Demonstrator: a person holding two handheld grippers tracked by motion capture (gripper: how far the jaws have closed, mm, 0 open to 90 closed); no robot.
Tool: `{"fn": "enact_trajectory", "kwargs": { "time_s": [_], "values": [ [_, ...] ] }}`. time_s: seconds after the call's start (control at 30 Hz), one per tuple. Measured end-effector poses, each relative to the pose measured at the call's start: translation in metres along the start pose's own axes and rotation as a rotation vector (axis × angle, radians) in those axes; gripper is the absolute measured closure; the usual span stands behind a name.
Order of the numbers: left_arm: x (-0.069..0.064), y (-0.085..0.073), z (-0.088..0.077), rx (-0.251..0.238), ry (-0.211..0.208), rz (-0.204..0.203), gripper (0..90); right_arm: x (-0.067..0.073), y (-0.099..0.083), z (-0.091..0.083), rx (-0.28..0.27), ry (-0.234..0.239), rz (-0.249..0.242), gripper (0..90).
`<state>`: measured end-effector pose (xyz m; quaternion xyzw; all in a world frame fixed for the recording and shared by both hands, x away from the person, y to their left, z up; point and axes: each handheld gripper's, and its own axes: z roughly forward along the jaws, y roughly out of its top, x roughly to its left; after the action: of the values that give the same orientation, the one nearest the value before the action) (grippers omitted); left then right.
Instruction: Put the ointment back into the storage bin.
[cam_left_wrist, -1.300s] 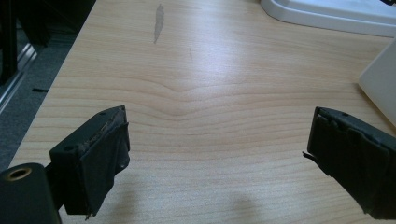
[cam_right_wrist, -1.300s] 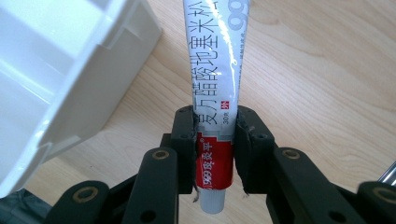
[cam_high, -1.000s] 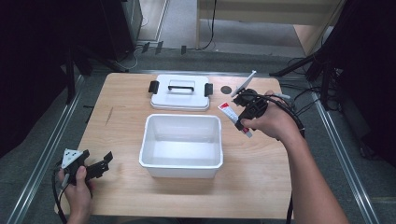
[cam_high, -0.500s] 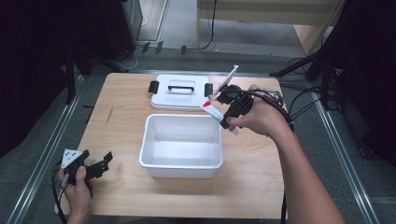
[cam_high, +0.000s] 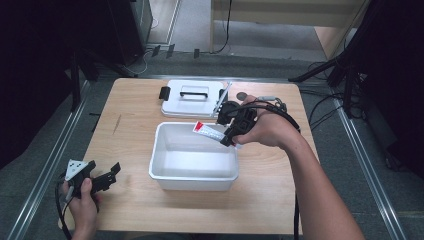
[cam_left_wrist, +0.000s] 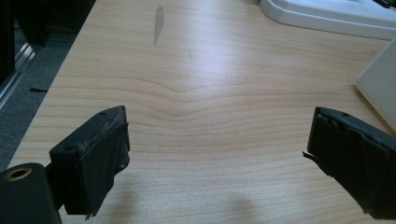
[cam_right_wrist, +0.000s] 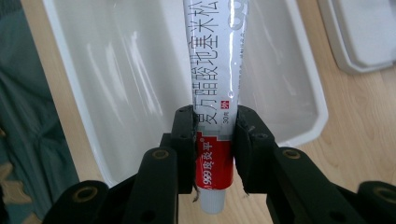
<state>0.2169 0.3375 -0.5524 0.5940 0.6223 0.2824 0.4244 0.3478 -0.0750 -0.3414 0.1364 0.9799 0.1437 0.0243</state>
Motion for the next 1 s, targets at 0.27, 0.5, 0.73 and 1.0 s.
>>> {"fn": "enact_trajectory", "kwargs": {
  "time_s": [0.27, 0.5, 0.73, 1.0],
  "values": [
    [0.000, 0.000, 0.000, -0.001, 0.000, -0.001, 6.2, 0.008, 0.000, 0.012, 0.011, 0.018, -0.200, 72.3],
    [0.000, 0.000, 0.000, 0.000, -0.001, -0.001, 6.2, 0.011, 0.003, 0.019, 0.017, 0.027, -0.229, 72.2],
    [0.000, 0.000, 0.000, -0.001, -0.001, -0.003, 6.2, 0.014, 0.009, 0.028, 0.034, 0.033, -0.234, 72.2],
    [0.000, 0.000, 0.000, 0.000, -0.002, -0.003, 6.2, 0.013, 0.009, 0.040, 0.050, 0.044, -0.246, 72.2]
  ]
}}
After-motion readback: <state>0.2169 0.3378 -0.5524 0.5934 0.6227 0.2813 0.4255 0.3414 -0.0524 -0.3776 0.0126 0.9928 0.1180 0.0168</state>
